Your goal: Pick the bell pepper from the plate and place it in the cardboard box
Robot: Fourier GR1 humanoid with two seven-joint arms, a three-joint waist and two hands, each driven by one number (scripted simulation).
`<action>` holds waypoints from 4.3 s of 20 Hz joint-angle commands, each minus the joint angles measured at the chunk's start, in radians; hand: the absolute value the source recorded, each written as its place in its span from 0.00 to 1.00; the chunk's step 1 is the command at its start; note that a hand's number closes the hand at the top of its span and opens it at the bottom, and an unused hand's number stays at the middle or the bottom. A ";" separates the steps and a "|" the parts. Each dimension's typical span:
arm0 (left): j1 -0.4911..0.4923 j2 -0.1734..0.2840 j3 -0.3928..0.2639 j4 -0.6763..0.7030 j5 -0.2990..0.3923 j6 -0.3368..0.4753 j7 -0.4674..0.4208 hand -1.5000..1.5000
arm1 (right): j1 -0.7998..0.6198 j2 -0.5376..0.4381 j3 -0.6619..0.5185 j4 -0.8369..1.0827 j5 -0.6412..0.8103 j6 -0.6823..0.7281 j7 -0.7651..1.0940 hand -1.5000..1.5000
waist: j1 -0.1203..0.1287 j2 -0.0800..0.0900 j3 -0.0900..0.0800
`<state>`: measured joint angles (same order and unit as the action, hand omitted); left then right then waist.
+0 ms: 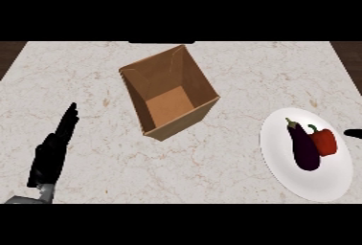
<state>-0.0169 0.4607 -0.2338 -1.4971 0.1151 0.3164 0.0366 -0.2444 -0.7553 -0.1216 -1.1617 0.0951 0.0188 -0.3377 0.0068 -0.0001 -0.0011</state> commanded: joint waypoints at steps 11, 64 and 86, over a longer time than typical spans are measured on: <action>-0.037 -0.038 0.008 0.061 -0.049 -0.005 -0.011 0.50 | 0.004 -0.207 0.247 -0.254 0.167 0.422 0.451 0.00 | -0.011 -0.001 0.000; 0.027 -0.228 0.270 -0.073 -0.251 -0.270 0.064 0.50 | 0.007 0.224 0.052 0.031 0.767 0.402 0.323 1.00 | -0.004 0.000 0.001; 0.013 -0.268 0.276 -0.065 -0.297 -0.255 0.090 0.50 | 0.297 0.541 0.274 -0.629 1.081 0.172 0.784 1.00 | -0.026 -0.006 0.000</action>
<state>0.0137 0.1961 0.0426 -1.5566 -0.1804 0.0635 0.1022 -0.0520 -0.3060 0.0580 -1.5886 1.0958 0.1781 0.2929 -0.0138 -0.0054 -0.0018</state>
